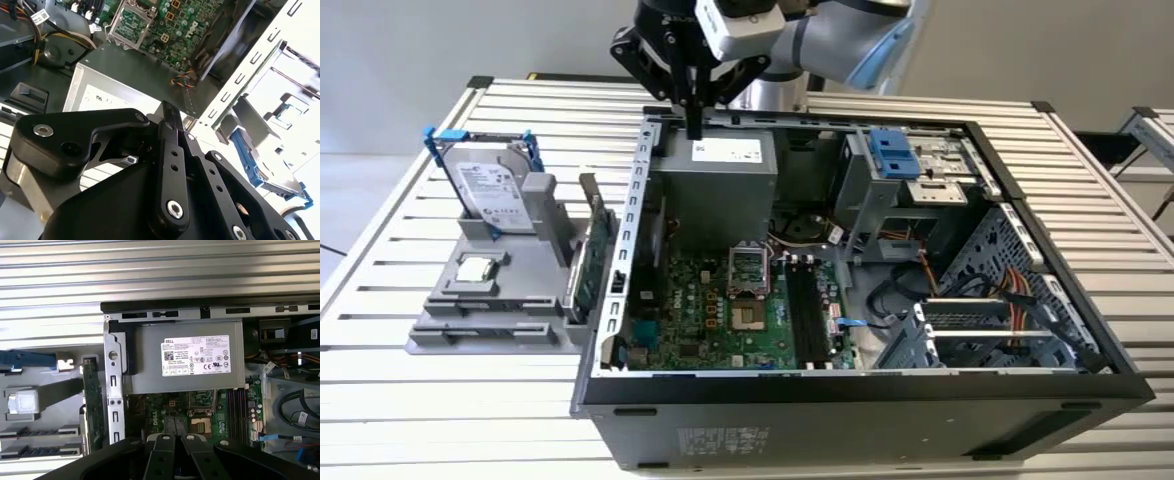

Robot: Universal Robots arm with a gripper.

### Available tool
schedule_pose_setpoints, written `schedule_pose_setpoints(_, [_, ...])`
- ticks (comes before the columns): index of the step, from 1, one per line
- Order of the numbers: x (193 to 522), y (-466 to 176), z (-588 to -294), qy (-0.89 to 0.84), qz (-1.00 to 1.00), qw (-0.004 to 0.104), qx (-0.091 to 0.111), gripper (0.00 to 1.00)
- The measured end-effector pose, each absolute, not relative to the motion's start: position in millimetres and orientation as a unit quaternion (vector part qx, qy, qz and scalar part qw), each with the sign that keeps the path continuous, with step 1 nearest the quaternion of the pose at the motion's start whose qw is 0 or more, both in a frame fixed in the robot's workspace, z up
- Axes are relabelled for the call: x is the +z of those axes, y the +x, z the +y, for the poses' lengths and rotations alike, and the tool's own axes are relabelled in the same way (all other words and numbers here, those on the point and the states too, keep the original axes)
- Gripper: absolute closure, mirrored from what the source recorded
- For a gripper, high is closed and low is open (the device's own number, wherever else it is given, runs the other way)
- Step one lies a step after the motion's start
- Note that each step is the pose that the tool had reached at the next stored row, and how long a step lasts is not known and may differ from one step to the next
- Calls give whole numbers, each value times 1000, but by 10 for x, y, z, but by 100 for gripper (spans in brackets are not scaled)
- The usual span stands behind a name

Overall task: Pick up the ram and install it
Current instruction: 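Reach for the ram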

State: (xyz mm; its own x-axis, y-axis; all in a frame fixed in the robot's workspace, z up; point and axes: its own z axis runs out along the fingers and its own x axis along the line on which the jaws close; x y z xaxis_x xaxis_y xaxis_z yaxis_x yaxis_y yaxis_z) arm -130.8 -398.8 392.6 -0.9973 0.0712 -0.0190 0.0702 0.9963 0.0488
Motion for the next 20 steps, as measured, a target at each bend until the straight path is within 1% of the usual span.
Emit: schedule_pose_setpoints(20, [3926, -1429, -3988, 35, 999, 10, 24, 100])
